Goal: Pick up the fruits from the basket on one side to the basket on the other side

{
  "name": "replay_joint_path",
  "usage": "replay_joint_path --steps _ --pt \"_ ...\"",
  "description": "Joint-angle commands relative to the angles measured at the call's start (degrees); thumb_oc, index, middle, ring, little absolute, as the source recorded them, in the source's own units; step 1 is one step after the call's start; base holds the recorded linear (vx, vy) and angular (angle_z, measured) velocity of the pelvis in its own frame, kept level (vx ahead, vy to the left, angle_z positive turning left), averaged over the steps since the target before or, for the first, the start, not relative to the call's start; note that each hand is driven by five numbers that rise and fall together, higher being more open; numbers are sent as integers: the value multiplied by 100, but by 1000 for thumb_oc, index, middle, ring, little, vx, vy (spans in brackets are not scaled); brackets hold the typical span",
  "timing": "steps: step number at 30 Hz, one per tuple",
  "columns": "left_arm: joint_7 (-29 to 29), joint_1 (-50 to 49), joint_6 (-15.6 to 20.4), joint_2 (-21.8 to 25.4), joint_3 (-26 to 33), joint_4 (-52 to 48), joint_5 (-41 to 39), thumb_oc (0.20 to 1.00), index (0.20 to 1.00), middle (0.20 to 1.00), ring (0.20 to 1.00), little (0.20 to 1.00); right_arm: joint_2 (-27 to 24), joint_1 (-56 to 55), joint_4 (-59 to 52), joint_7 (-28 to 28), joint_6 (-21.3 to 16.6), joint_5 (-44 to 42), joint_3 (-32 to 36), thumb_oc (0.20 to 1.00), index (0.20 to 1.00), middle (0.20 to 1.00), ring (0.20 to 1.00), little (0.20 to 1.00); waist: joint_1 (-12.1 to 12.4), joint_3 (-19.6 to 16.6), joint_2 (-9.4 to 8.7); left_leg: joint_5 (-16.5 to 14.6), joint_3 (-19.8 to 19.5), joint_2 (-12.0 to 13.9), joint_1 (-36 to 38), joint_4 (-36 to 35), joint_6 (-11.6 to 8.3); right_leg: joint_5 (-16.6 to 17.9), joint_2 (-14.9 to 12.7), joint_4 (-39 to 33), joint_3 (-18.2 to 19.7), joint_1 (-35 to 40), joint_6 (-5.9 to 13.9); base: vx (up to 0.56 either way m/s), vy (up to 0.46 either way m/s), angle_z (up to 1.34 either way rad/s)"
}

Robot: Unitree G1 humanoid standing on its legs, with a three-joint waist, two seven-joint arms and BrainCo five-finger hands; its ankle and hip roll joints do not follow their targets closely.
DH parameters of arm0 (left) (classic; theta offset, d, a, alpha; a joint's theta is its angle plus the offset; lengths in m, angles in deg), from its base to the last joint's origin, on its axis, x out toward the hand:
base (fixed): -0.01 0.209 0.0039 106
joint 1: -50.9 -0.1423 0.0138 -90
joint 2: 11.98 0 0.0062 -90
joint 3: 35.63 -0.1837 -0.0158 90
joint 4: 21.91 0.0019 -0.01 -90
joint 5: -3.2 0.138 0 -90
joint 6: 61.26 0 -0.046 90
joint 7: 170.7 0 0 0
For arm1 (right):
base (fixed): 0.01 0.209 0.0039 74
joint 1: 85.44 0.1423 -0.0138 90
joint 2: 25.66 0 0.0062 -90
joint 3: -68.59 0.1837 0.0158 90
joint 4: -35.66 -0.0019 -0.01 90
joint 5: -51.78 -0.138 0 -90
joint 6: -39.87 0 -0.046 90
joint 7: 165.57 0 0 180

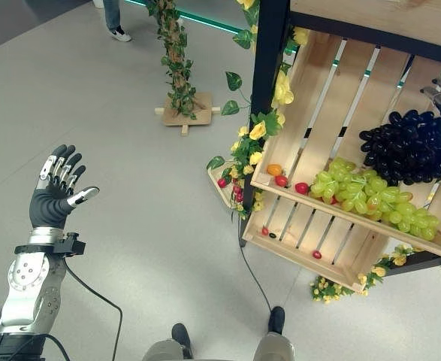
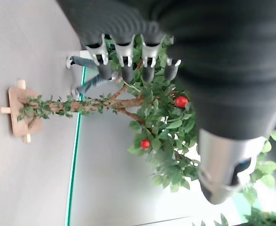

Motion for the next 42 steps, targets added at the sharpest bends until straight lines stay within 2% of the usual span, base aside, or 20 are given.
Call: replay_joint_path --steps 1,11,15,16,18,19,23,31,42 --pt "-23 60 228 93 180 -251 213 1000 1000 1000 1000 1000 -38 249 -124 94 126 262 43 1000 1000 1000 1000 1000 14 -161 -215 -115 -187 -43 -371 438 -2 -1153 102 646 -130 552 -204 0 0 0" --pt "-35 -4 218 25 285 -319 293 1000 1000 1000 1000 1000 -25 155 -534 -28 14 122 238 1000 1000 1000 1000 1000 -18 -196 -239 -109 -167 -37 -344 427 1 -1142 108 614 -91 567 -212 0 0 0" --pt "-14 -66 228 -52 410 -389 308 1000 1000 1000 1000 1000 119 -259 -986 70 -60 -225 845 1000 1000 1000 1000 1000 -81 -185 -215 -115 -173 -31 -367 436 7 -1143 108 631 -79 528 -207 0 0 0" --pt "-3 -63 239 -45 426 -396 323 1000 1000 1000 1000 1000 241 -547 -1159 142 -110 -412 1180 1000 1000 1000 1000 1000 -85 -187 -223 -114 -173 -32 -373 435 12 -1142 103 640 -86 524 -206 0 0 0" --pt "1 -57 254 -58 434 -390 314 1000 1000 1000 1000 1000 414 -974 -1467 129 -268 -577 1506 1000 1000 1000 1000 1000 -91 -175 -226 -114 -173 -37 -372 432 18 -1144 101 653 -81 519 -209 0 0 0" --pt "7 -61 267 -75 450 -399 322 1000 1000 1000 1000 1000 672 -1289 -1719 92 -439 -895 1752 1000 1000 1000 1000 1000 -105 -173 -216 -111 -175 -33 -371 426 23 -1148 101 675 -76 505 -213 0 0 0" --pt "6 -85 289 -63 472 -430 327 1000 1000 1000 1000 1000 831 -1771 -2055 45 -662 -1005 2046 1000 1000 1000 1000 1000 -102 -187 -236 -106 -176 -29 -351 401 27 -1153 100 690 -63 496 -218 0 0 0" --pt "12 -182 331 -44 509 -578 345 1000 1000 1000 1000 1000 928 -2136 -2990 -104 -1048 -1003 2125 1000 1000 1000 1000 1000 -150 -192 -221 -82 -145 -8 -318 391 14 -1157 109 699 -31 481 -218 0 0 0" --pt "15 -255 360 -54 479 -574 366 1000 1000 1000 1000 1000 1113 -2302 -3616 -371 -1332 -1382 2052 1000 1000 1000 1000 1000 -193 -221 -237 -75 -133 -6 -277 376 18 -1166 122 736 -2 478 -225 -3 -1 -2"
